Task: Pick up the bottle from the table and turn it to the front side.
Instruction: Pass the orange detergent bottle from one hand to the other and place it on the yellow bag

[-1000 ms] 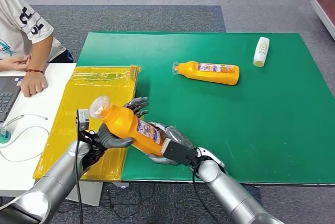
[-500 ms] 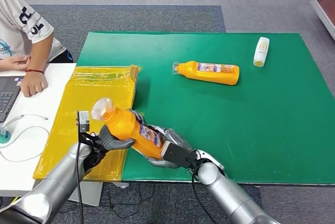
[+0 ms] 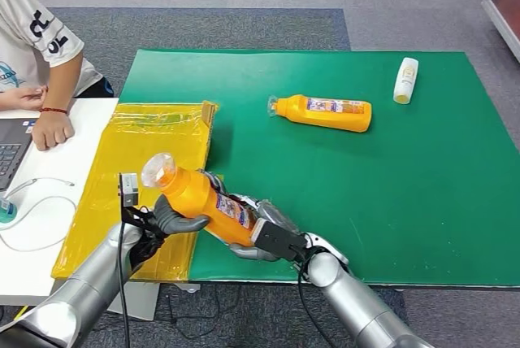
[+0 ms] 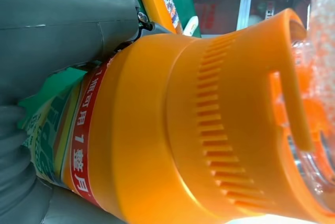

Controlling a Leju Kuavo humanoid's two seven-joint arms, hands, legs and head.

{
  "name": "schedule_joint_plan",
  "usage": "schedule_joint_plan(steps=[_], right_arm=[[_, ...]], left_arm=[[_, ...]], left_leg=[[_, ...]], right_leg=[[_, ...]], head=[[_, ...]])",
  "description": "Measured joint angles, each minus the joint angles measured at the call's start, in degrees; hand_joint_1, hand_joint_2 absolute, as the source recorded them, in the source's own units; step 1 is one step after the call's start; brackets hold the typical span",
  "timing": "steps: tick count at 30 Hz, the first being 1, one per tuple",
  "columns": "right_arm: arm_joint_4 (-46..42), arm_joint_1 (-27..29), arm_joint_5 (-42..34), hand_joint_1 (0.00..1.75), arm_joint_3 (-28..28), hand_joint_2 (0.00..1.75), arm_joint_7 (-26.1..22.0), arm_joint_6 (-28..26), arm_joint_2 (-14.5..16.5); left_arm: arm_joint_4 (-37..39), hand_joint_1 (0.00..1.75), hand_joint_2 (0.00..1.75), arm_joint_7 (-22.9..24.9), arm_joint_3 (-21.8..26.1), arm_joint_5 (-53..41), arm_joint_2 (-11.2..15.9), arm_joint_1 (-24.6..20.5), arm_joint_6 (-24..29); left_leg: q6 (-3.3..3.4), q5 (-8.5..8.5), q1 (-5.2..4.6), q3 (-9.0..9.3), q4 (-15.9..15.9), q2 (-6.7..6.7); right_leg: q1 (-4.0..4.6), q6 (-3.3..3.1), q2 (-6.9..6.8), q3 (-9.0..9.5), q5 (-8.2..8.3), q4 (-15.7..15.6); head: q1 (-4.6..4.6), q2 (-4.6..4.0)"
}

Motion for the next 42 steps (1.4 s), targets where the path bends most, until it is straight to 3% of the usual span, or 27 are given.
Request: schedule_joint_plan(steps=[13,14,17,18,42], right_arm=[[0.00,0.08,-0.01,1.72,-0.03,1.75,-0.03,-0.01,0.00],[0.00,0.08,-0.02,1.53,-0.04,1.75,-0.03,-0.02,0.00],[0.00,0.08,-0.16,0.24,-0.24,1.75,-0.04,-0.01,0.00],[0.00,0.06,-0.25,0.00,-0.39,1.75,-0.05,-0.01,0.00],[-0.02,-0.88,-0.70,0.00,-3.04,1.75,0.24,-0.20,-0.02]], left_arm=[[-0.17,1.75,1.75,-0.01,0.03,0.03,0.17,0.19,0.01],[-0.19,1.75,1.75,-0.01,0.03,0.03,0.17,0.19,0.01],[-0.44,1.75,1.75,-0.02,0.07,0.03,0.20,0.30,0.08],[-0.55,1.75,1.75,-0.02,0.09,0.02,0.21,0.35,0.13],[-1.43,1.75,1.75,-0.01,0.46,-0.42,1.41,2.75,0.50]], left_leg=[[0.00,0.00,0.00,0.02,0.00,0.00],[0.00,0.00,0.00,0.02,0.00,0.00],[0.00,0.00,0.00,0.02,0.00,0.00],[0.00,0.00,0.00,0.01,0.00,0.00],[-0.01,0.01,0.00,0.02,0.00,0.01]], right_leg=[[0.00,0.00,0.00,0.02,0.00,0.00],[0.00,0.00,0.00,0.02,0.00,0.00],[0.00,0.00,0.00,0.01,0.00,0.00],[0.00,0.00,0.00,0.01,0.00,0.00],[0.00,-0.03,0.01,-0.04,0.02,0.00]], head=[[0.00,0.00],[0.00,0.00],[-0.01,0.00],[-0.01,0.00],[-0.01,0.00]])
